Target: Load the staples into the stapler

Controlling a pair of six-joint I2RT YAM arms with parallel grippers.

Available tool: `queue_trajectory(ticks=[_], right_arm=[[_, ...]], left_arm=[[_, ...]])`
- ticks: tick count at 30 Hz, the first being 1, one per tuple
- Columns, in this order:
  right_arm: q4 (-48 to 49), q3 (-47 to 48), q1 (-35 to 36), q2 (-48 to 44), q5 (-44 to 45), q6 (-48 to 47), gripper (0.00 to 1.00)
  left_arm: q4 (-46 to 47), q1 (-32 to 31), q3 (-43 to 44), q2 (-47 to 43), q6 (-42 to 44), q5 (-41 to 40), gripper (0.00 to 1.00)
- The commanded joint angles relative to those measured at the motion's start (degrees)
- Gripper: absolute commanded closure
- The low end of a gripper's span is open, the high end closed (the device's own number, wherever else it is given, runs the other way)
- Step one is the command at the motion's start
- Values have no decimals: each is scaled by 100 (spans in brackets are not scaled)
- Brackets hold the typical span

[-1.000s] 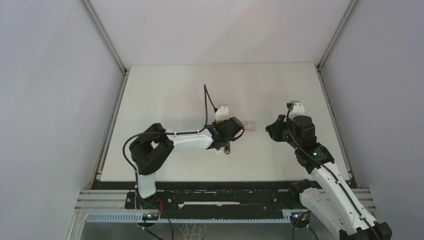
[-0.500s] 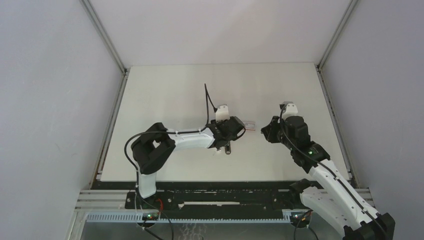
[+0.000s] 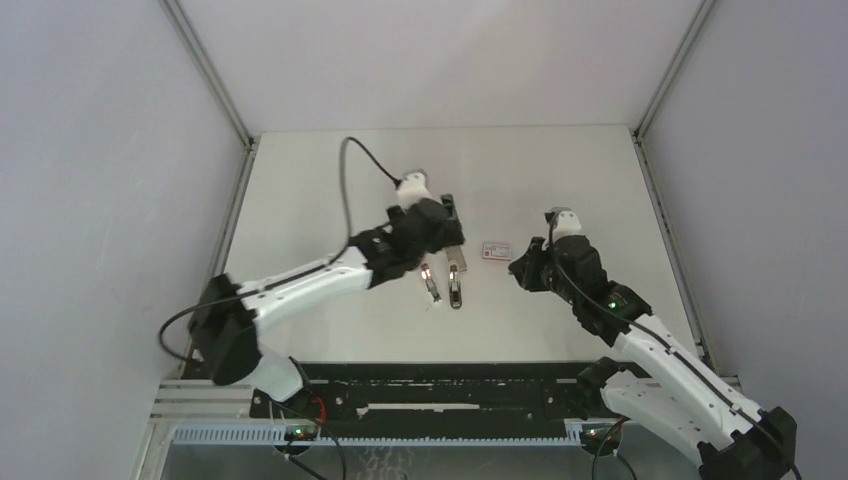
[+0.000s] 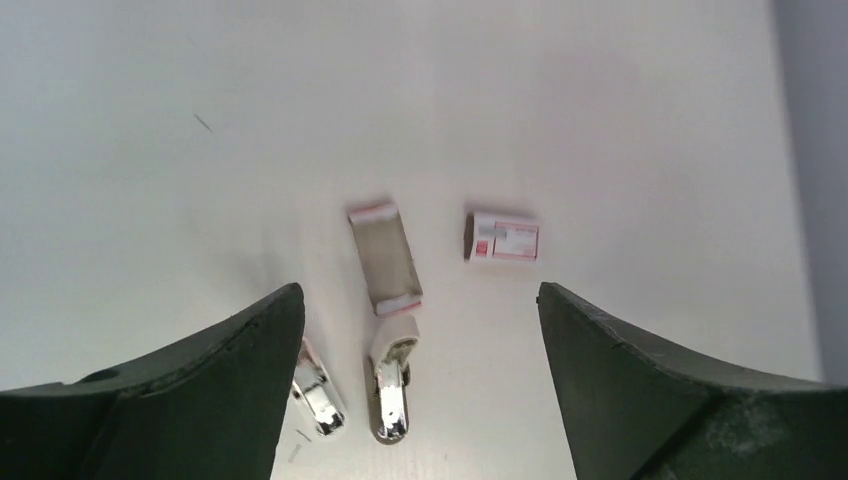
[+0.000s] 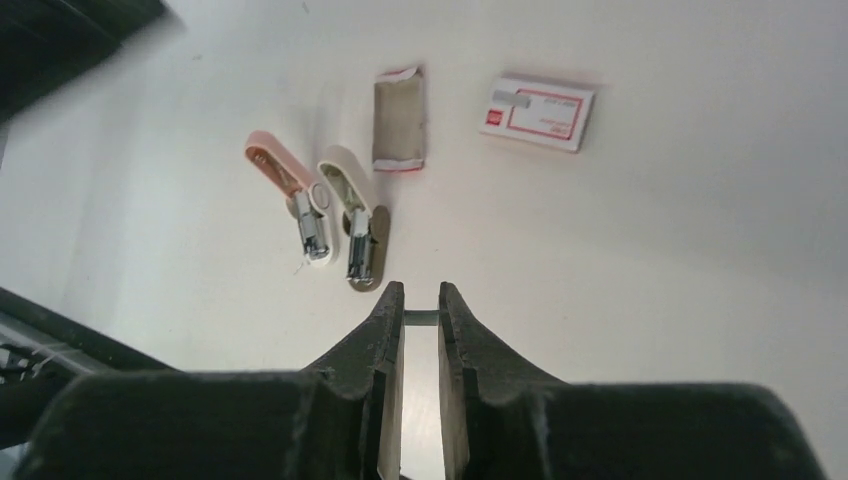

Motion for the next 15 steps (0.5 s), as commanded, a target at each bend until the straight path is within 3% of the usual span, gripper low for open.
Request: queue_trajectory(ticks=[1, 4, 8, 15], right_arm=[[145, 301, 551, 443, 395, 566, 92], [249, 445, 1155, 982, 763, 937, 92], [406, 780, 1751, 1800, 1212, 1418, 92], [362, 1496, 2226, 3144, 1620, 1712, 92]], left_arm=[[61, 914, -631, -1166, 884, 972, 9], [292, 1667, -1346, -1939, 1269, 1806, 7], [1109, 2265, -2492, -3049, 1283, 2173, 5], [1908, 2419, -3797, -3946, 2058, 581, 5]])
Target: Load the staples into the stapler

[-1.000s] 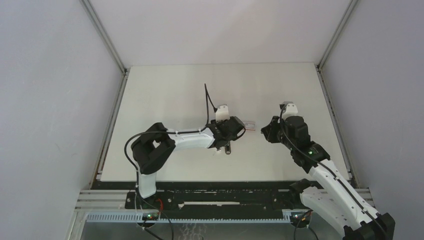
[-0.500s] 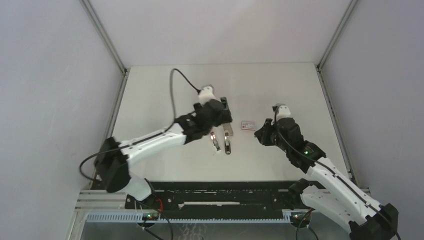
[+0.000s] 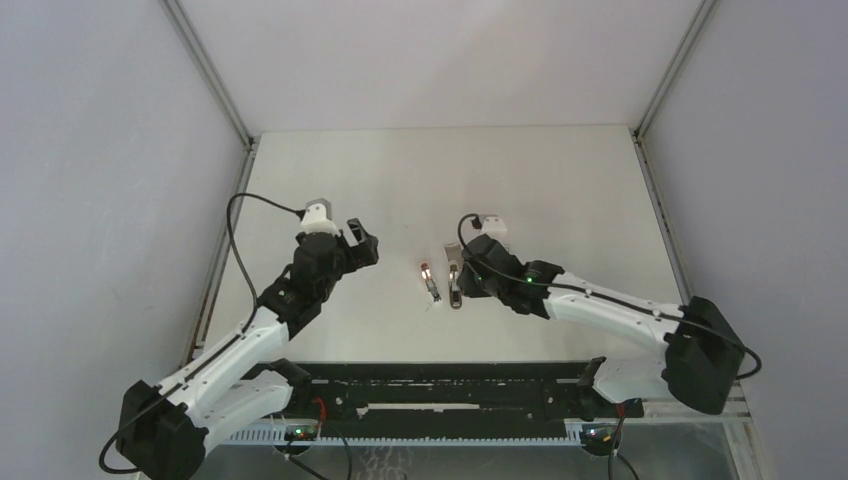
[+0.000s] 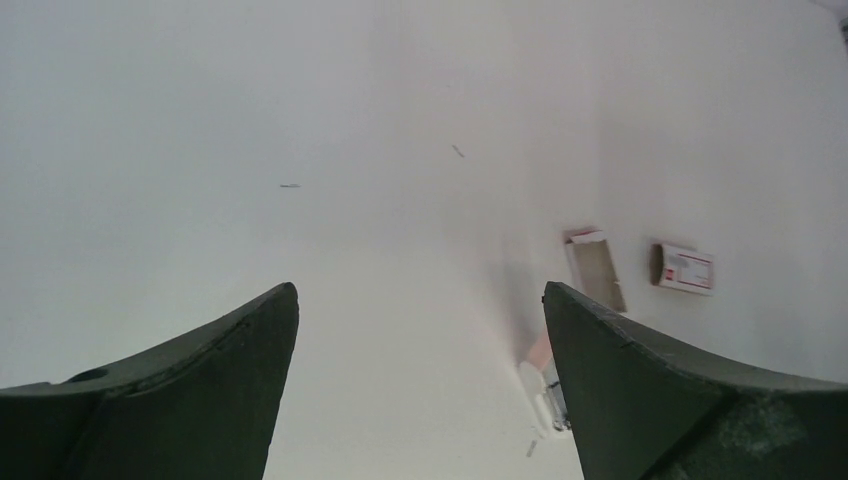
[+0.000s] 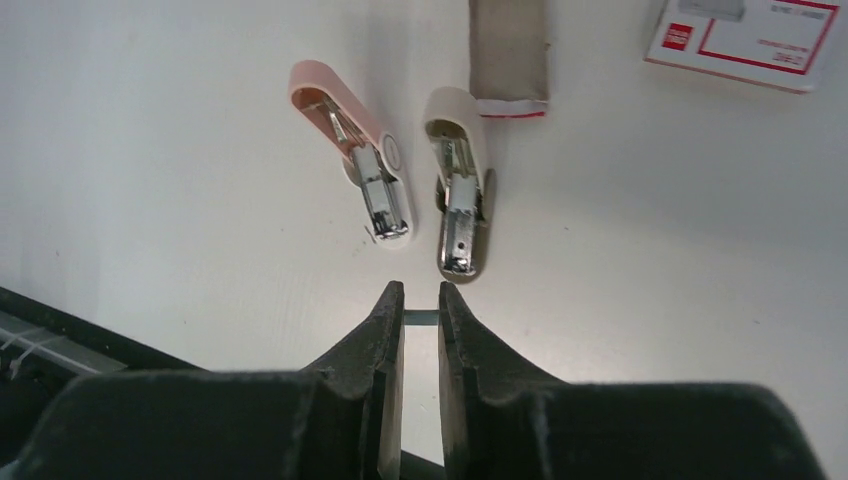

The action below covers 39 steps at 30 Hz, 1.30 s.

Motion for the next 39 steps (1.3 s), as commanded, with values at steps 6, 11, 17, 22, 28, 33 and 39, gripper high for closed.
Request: queue_trajectory(ticks=[6, 11, 17, 22, 28, 33, 39], right_arm=[[104, 871, 274, 1321, 473, 468, 91], [-65, 1131, 346, 1771, 574, 496, 91], [-300, 1227, 386, 1946, 796, 485, 92], [-401, 1228, 389, 1992, 891, 466, 92], [-385, 1227, 387, 2108, 887, 444, 92], [-392, 1227, 384, 2189, 883, 437, 92], [-397, 1228, 384, 2248, 879, 438, 92]], left_arm=[[1547, 27, -1009, -485, 1270, -1297, 5], [1597, 25, -1212, -783, 1342, -1428, 5], [1584, 25, -1276, -865, 1349, -1452, 5], [1588, 26, -1255, -792, 1339, -1438, 5], [1594, 26, -1249, -755, 1348, -1448, 5], [1593, 29, -1256, -754, 1369, -1456, 5], [1587, 25, -1258, -770, 1372, -1460, 5]])
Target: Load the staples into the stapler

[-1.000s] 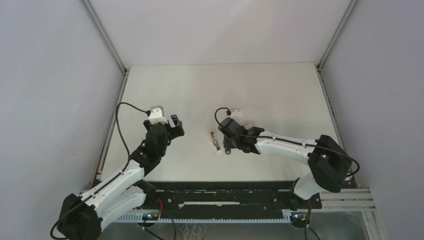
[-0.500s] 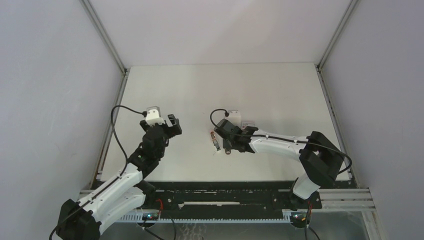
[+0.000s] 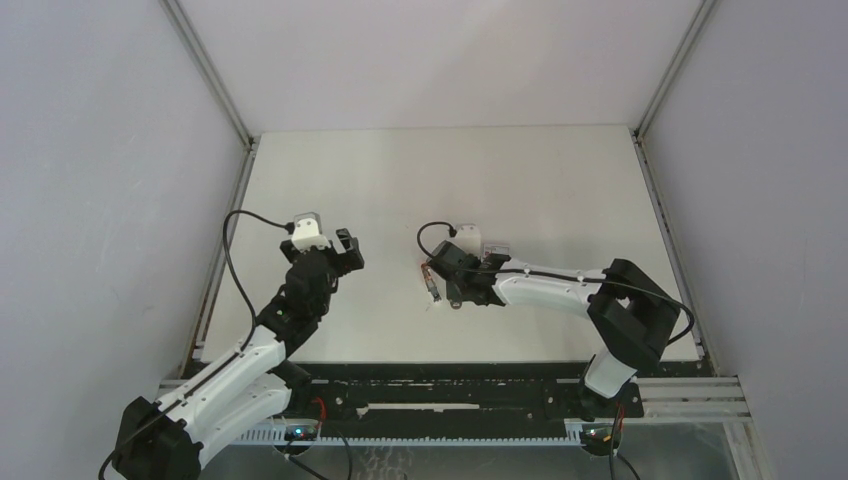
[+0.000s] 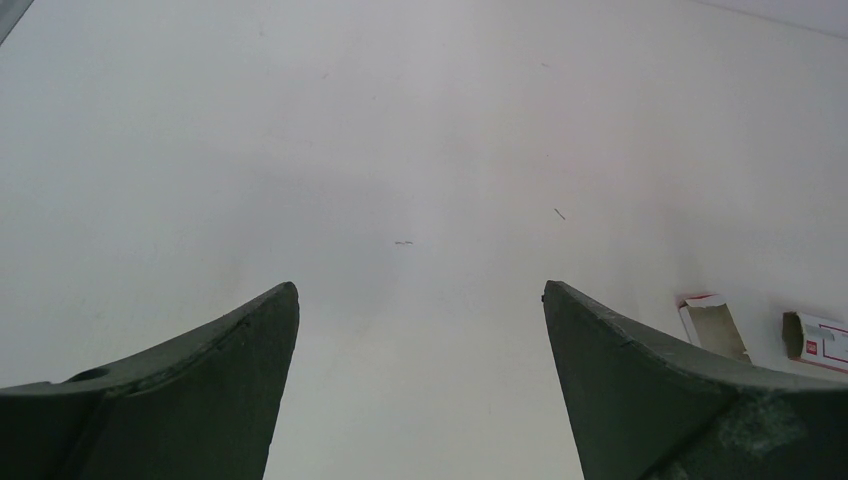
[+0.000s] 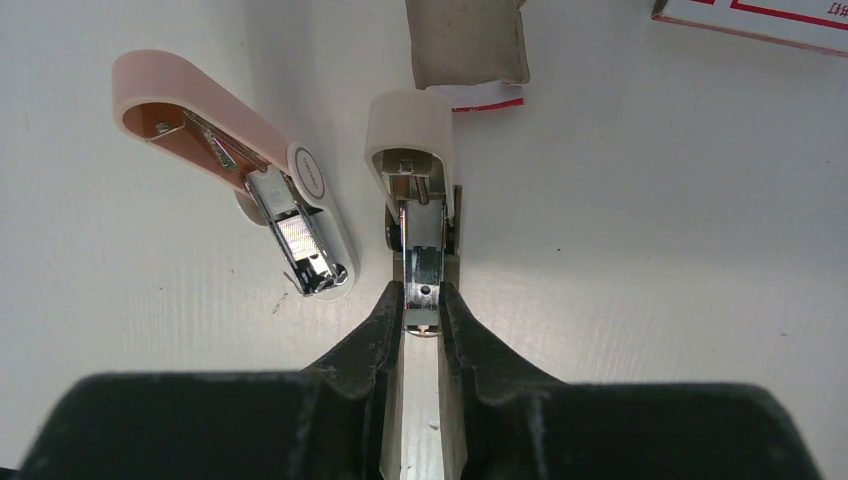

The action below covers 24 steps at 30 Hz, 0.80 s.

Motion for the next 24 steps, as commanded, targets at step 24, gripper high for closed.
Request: queue_trajectory(ticks=[24], right_arm=[[-141, 430, 41, 22, 154, -87, 92]], left_arm=[[277, 21, -87, 53, 147, -123, 5]])
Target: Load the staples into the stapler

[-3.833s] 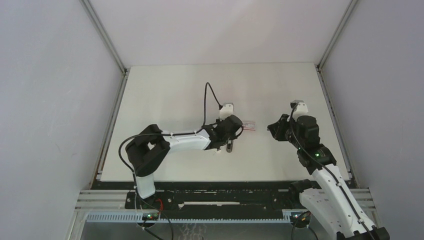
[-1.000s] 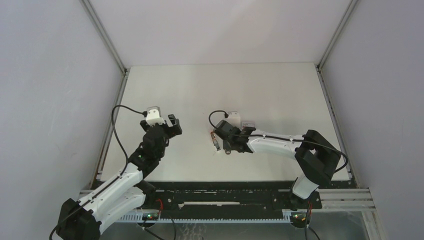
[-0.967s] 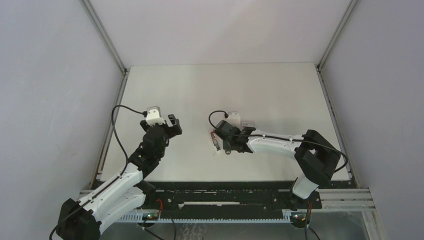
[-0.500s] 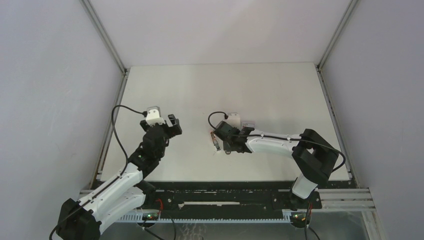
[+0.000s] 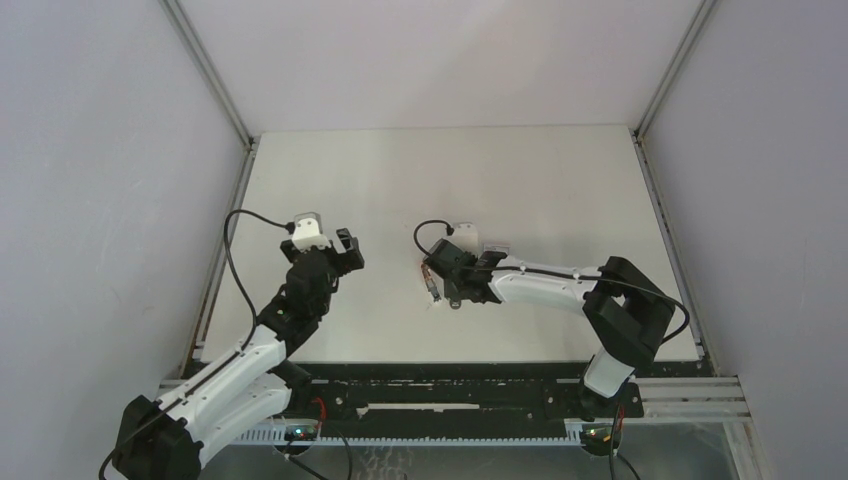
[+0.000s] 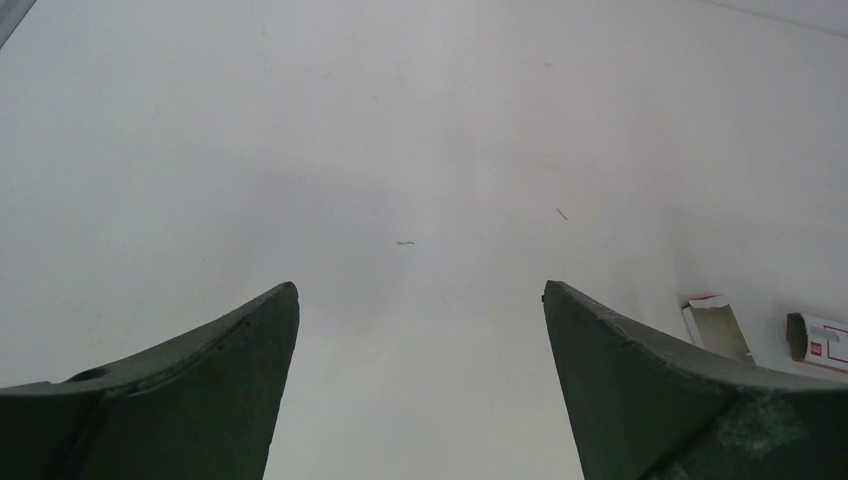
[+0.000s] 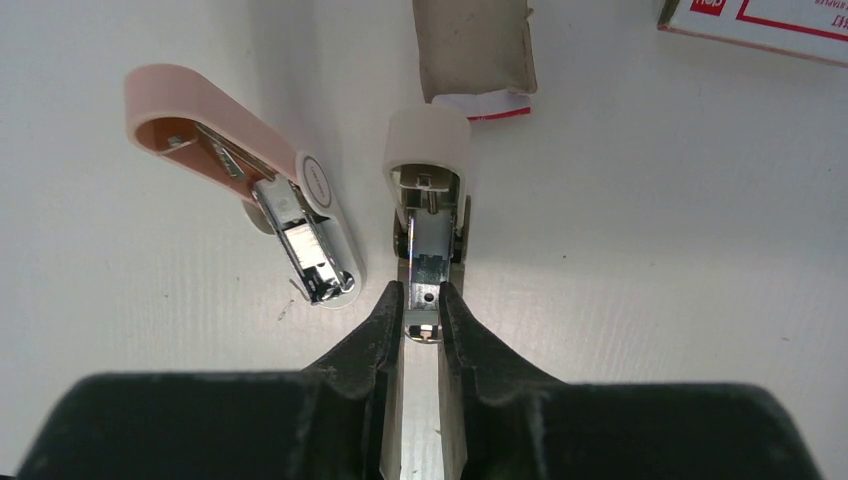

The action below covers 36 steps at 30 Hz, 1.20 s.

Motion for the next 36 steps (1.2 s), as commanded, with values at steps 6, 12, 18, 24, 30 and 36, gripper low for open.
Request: queue_trajectory(ticks=[6, 12, 18, 24, 30, 36], right_arm=[[-35, 300, 47, -106, 155, -78, 92], [-56, 299, 51, 52, 99, -28, 92], [-83, 300, 52, 94, 99, -13, 92], [-55, 300, 50, 160, 34, -2, 93], [-40, 300, 52, 191, 33, 1, 93], [-59, 298, 51, 265, -13, 14, 90]], left_arm=[[261, 25, -87, 29, 144, -105, 5], [264, 27, -86, 21, 143, -108, 5], [254, 25, -93, 15, 146, -108, 4], [251, 25, -92, 10, 143, -109, 4], [253, 21, -89, 6, 144, -97, 4], [246, 21, -91, 11, 147, -108, 5]])
